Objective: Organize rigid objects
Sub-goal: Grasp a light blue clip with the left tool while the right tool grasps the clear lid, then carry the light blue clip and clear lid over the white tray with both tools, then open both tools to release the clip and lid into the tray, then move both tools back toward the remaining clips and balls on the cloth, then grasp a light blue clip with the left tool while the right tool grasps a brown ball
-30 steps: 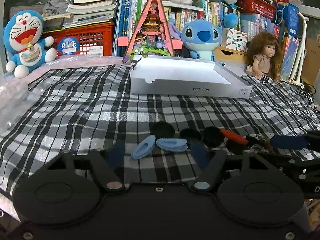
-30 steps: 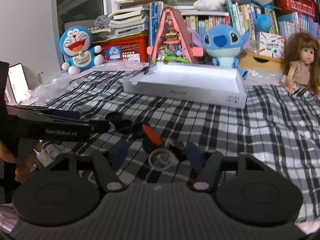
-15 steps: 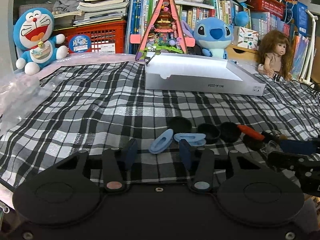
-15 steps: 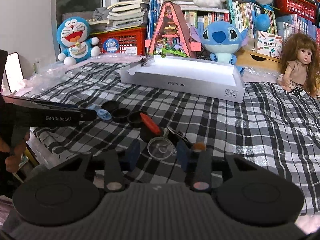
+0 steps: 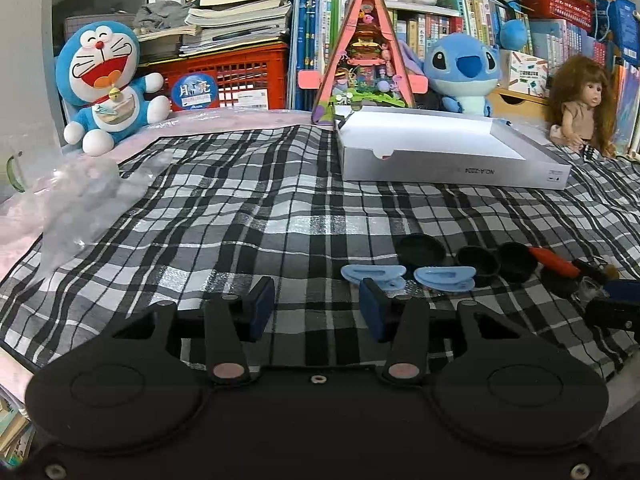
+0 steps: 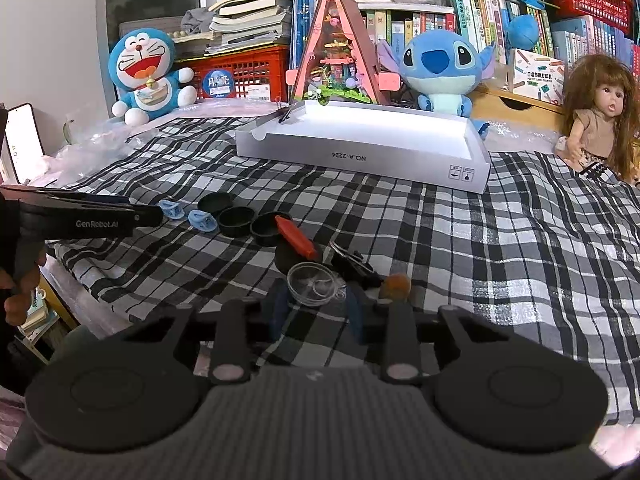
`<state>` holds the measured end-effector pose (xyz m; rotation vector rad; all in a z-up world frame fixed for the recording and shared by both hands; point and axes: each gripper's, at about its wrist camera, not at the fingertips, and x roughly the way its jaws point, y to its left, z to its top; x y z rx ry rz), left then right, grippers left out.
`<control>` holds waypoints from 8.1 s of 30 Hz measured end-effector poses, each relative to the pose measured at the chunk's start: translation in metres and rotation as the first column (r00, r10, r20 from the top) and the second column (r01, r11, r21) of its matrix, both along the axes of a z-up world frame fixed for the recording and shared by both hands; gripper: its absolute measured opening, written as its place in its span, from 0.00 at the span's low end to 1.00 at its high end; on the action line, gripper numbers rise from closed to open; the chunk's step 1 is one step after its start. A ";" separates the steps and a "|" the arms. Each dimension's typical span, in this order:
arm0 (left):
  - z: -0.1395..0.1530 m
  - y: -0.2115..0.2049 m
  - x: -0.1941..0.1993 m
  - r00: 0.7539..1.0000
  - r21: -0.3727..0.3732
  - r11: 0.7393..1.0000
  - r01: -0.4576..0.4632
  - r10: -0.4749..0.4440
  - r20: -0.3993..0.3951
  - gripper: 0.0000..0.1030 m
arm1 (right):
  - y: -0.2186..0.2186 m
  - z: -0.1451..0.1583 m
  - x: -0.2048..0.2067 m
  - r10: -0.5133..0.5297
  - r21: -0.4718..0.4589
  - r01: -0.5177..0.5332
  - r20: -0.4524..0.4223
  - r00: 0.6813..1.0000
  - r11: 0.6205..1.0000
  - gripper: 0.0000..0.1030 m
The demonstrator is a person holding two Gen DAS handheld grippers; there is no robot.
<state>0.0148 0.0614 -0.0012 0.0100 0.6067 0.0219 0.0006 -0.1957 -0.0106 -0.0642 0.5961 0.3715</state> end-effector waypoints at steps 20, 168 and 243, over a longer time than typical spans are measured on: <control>-0.005 -0.022 0.005 0.994 0.022 0.995 0.102 -0.102 0.032 0.68 | 0.002 -0.001 0.008 -0.026 0.006 0.026 0.007 1.000 1.000 0.53; 0.024 -0.032 0.068 0.987 -0.083 0.983 0.161 -0.163 -0.012 0.83 | -0.034 0.050 0.094 -0.058 0.038 0.056 0.066 0.996 0.998 0.85; -0.008 -0.031 0.029 0.989 0.013 0.989 0.147 -0.147 0.020 0.35 | -0.026 -0.013 0.008 -0.112 -0.096 0.124 0.127 0.986 0.988 0.34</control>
